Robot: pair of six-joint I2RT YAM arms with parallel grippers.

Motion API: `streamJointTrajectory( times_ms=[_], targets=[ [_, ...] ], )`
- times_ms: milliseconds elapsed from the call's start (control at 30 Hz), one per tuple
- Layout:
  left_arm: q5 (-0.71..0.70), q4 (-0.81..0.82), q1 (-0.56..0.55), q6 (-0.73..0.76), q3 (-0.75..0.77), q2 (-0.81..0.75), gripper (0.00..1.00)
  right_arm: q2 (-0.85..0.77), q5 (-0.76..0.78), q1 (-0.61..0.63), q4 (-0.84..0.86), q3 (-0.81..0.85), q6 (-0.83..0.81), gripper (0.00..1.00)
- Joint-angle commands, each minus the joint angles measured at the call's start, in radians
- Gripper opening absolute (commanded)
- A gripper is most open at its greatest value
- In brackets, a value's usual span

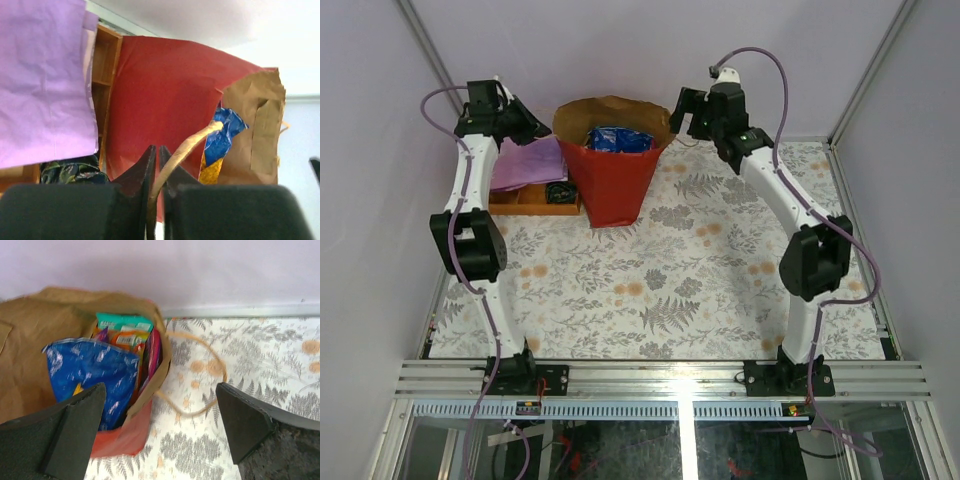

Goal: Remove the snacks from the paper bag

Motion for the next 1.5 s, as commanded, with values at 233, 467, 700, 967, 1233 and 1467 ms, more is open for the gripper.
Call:
streamJointTrajectory(
  times_ms=[233, 467, 700, 967, 1233, 1467],
  targets=[
    [0.193, 0.191, -0.039, -0.099, 0.186, 0.028, 0.00, 0.334, -0.112, -0.051, -0.102, 0.396, -0.001, 0.86],
    [0.109, 0.125, -0.125, -0.059, 0.307, 0.077, 0.00, 0.313, -0.167, -0.075, -0.001, 0.206, 0.050, 0.57],
    [0.036, 0.120, -0.156, -0.045, 0.299, 0.035, 0.00, 0.242, -0.196, -0.109, 0.120, -0.010, 0.111, 0.19],
    [0.034, 0.110, -0.280, -0.016, 0.324, 0.111, 0.00, 0.169, -0.288, -0.113, 0.411, -0.413, 0.403, 0.20],
    [0.101, 0.108, -0.428, -0.016, 0.433, 0.236, 0.00, 0.065, -0.179, -0.112, 0.772, -0.903, 0.714, 0.20],
    [0.154, 0.106, -0.524, 0.038, 0.371, 0.228, 0.00, -0.022, -0.061, -0.055, 0.901, -1.096, 0.797, 0.24]
  ],
)
